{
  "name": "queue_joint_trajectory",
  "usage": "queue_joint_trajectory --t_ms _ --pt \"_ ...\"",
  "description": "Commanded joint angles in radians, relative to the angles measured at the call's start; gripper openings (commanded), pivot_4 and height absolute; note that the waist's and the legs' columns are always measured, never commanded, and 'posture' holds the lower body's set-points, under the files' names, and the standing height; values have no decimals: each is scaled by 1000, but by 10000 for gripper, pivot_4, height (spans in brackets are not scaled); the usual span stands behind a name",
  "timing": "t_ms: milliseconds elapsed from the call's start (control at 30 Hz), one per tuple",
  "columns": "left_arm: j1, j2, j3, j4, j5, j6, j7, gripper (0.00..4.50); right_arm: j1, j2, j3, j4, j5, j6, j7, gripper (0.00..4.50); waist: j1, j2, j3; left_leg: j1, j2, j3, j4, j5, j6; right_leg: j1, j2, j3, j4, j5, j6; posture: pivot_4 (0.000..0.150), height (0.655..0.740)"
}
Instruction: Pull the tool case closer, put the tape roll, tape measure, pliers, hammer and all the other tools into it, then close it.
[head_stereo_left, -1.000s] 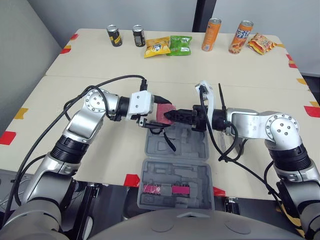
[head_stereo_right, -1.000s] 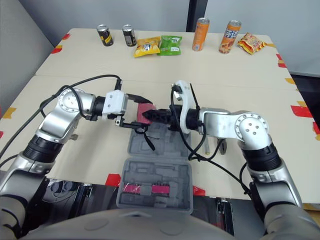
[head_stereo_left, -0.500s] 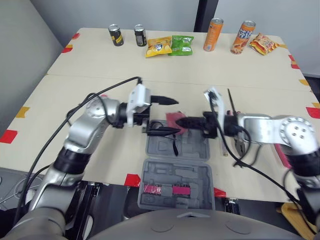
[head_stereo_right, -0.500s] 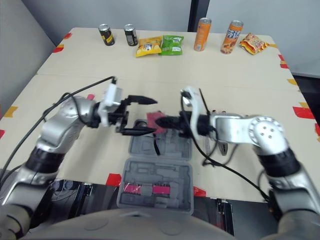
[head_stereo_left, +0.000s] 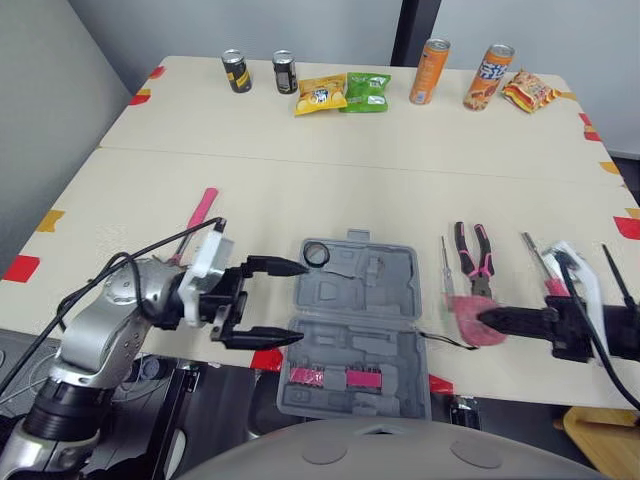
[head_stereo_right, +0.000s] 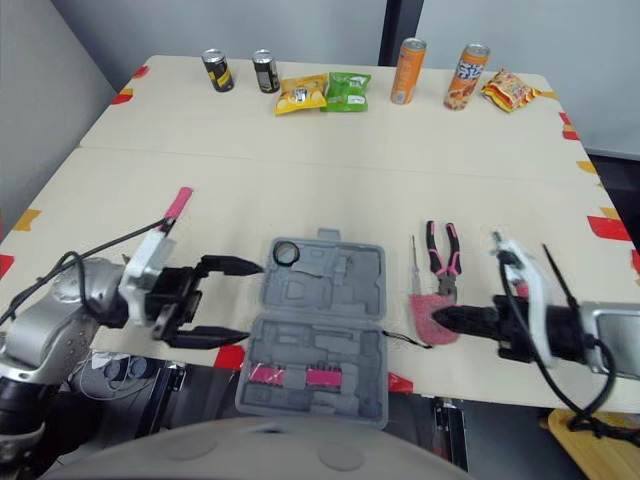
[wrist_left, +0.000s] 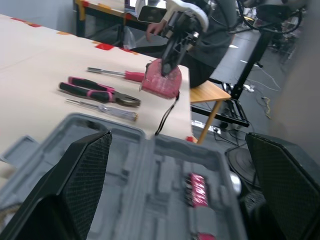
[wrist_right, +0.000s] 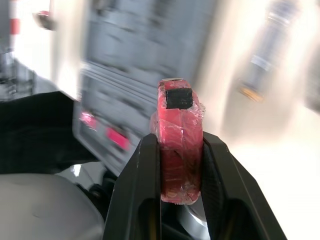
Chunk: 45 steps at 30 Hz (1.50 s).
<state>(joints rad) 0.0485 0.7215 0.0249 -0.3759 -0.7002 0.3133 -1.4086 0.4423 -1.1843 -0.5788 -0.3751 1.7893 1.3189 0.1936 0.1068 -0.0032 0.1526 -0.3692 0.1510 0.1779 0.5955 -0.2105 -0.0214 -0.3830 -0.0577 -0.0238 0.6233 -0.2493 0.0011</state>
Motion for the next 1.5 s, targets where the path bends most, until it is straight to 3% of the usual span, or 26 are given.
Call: queue_joint_trajectory --t_ms 33,467,700,767,933,1067,1200,1267,1333,1500 --pt "10 3 7 -22 -5 -30 -16 45000 13 4 -32 39 -131 10 108 5211 -1 0 0 0 0 0 0 0 0 1 0 0 0 0 0 1500 7400" --pt "13 -4 -29 -38 16 -74 -17 45000 -107 83 206 119 -489 -27 302 5211 -8 1 -1 0 0 0 0 1 2 0 0 0 1 -1 -1 1500 7400" --pt "-6 -6 -46 -44 11 -73 -4 45000 -139 122 255 154 -632 -55 364 5211 -13 1 -3 2 0 0 1 1 2 1 0 0 4 0 -1 1500 7400" --pt "-12 -7 -50 -50 6 -69 1 45000 -145 130 262 165 -669 -67 375 15392 -14 0 -4 2 1 0 2 1 2 1 0 0 4 0 -2 1500 7400" --pt "-17 -3 -56 -52 6 -66 0 45000 -126 121 226 154 -769 -111 412 32082 -12 2 -6 2 1 0 3 1 2 1 0 0 5 -1 -2 1500 7400" --pt "-6 4 -44 -48 -12 -39 12 45000 -2 58 152 69 -908 -251 532 44819 -8 3 -8 1 1 1 4 1 2 1 0 0 5 -1 -3 1500 7400" --pt "10 -8 -17 -35 -2 -66 28 45000 188 93 28 21 -1139 -689 808 44819 0 3 -8 0 1 1 4 1 2 1 0 -1 4 -2 -3 1500 7400" --pt "30 -26 4 -25 14 -100 52 45000 218 151 -34 25 -1165 -871 946 44819 -5 3 -8 0 1 1 4 1 2 0 0 -1 5 -2 -4 1500 7400" --pt "47 -43 35 10 -57 -116 -16 45000 214 194 -64 44 -1192 -1052 1076 44819 -11 3 -8 0 1 1 4 1 2 0 0 -1 5 -2 -4 1500 7400" --pt "94 11 137 126 -111 -110 -144 45000 155 137 30 143 -1326 -1246 1229 44819 -21 2 -9 1 2 0 4 1 4 1 0 -1 7 -2 -4 1500 7400"
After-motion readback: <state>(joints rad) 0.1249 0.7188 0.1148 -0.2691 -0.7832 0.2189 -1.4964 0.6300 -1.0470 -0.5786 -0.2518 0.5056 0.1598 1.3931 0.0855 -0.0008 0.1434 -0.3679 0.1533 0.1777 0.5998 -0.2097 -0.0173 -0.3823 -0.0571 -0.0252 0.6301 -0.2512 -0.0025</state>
